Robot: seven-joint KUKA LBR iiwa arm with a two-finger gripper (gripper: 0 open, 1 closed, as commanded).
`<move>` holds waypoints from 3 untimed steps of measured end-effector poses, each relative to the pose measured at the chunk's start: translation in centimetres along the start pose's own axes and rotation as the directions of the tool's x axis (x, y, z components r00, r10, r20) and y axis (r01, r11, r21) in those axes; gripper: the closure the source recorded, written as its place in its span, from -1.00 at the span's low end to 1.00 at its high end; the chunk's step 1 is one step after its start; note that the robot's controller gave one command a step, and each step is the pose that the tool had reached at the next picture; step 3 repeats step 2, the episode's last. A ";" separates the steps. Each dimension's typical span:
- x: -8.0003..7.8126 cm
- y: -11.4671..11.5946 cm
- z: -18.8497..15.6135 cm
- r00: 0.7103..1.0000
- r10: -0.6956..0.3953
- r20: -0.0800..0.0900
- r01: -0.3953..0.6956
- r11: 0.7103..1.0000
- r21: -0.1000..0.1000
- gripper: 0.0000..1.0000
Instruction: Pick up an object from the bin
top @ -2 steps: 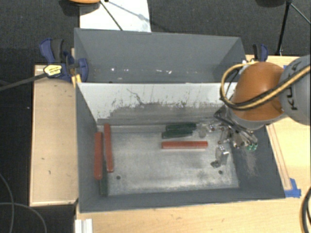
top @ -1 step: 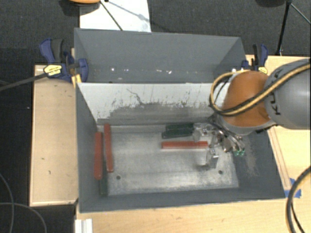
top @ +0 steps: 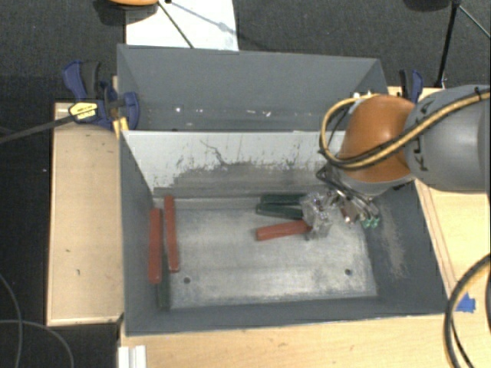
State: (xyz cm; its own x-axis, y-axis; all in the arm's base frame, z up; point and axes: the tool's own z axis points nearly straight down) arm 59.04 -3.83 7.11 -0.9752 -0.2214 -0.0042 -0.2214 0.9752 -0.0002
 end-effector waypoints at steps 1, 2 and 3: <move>0.0 0.0 0.0 1.000 0.000 0.000 0.000 1.000 0.000 1.00; 1.1 -0.5 -19.6 0.998 -0.059 0.007 0.059 0.998 0.004 1.00; 1.1 -0.5 -19.6 0.998 -0.059 0.007 0.059 0.998 0.004 1.00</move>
Offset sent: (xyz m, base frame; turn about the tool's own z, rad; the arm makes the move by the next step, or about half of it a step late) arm -0.0127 -0.0071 0.1908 -0.0626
